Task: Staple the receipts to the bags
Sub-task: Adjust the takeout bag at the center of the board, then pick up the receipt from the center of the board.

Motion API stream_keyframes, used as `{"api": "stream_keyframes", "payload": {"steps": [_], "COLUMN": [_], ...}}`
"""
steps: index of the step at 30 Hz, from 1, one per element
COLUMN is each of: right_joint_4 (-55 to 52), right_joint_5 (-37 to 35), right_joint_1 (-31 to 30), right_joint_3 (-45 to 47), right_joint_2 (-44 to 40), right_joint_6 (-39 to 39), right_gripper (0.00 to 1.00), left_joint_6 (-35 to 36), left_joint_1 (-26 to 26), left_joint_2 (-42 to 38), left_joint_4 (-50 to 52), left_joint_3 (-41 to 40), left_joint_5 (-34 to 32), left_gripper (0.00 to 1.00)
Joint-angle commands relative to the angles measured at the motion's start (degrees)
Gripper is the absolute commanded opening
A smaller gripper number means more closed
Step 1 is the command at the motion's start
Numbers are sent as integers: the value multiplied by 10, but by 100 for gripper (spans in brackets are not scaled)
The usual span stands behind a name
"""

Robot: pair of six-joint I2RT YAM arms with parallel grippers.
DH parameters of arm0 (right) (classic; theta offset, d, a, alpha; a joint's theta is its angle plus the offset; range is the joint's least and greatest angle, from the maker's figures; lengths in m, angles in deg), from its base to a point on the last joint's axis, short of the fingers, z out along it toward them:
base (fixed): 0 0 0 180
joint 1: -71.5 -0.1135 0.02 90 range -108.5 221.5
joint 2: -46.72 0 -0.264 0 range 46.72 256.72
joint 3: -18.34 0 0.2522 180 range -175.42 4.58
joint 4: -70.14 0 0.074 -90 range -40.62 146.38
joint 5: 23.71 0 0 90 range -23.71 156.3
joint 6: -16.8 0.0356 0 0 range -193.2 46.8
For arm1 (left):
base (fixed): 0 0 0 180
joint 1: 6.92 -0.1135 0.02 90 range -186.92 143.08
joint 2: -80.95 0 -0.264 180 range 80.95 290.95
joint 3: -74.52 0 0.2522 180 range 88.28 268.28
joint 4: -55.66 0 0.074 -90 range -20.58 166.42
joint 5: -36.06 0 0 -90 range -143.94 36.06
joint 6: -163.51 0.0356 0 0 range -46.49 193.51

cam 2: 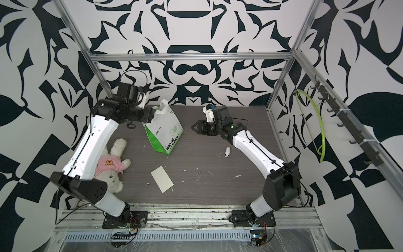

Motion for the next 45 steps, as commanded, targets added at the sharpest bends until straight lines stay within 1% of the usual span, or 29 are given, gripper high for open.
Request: {"api": "stream_keyframes", "payload": {"steps": [1,3,5,7,9,11,13,15,18,21,26,32,37,41,45], "right_joint_4": [-11,-13,-14,-18,-27,-30,-31,-31,-19,20,52,74,94,115,145], "right_joint_5": [18,25,33,46,46,43,35,31,22,10,-2,-13,-24,-39,-51], "right_joint_1": [3,3,2,-2,-17,-38,-59,-80,-117,-151,-199,-226,-240,-255,-274], "right_joint_3": [13,23,34,41,46,53,62,71,89,117,137,151,169,186,203], "right_joint_2": [-29,-33,-35,-32,-29,-27,-26,-18,-8,-1,30,60,74,82,97], "right_joint_6": [-22,-30,-31,-32,-32,-30,-19,-11,16,54,92,117,142,167,201], "right_gripper": [53,53,53,53,53,53,52,49,45,43,41,40,40,38,37], "left_joint_6": [-102,-139,-155,-179,-216,-250,-291,-329,-371,-400,-431,-480,-509,-513,-524], "left_joint_1": [-20,-38,-41,-42,-41,-41,-40,-38,-33,-29,-22,-10,23,52,68], "left_joint_2": [-103,-179,-220,-239,-247,-259,-278,-305,-338,-358,-353,-328,-316,-283,-261], "left_joint_4": [-85,-109,-109,-98,-89,-107,-139,-173,-194,-204,-220,-271,-329,-361,-389], "left_joint_3": [-94,-154,-198,-233,-277,-334,-396,-459,-535,-587,-641,-703,-748,-761,-778], "left_joint_5": [14,31,52,86,110,151,172,177,168,155,148,164,169,170,170], "left_gripper": [63,63,64,63,59,58,55,54,54,55,58,62,62,61,61]}}
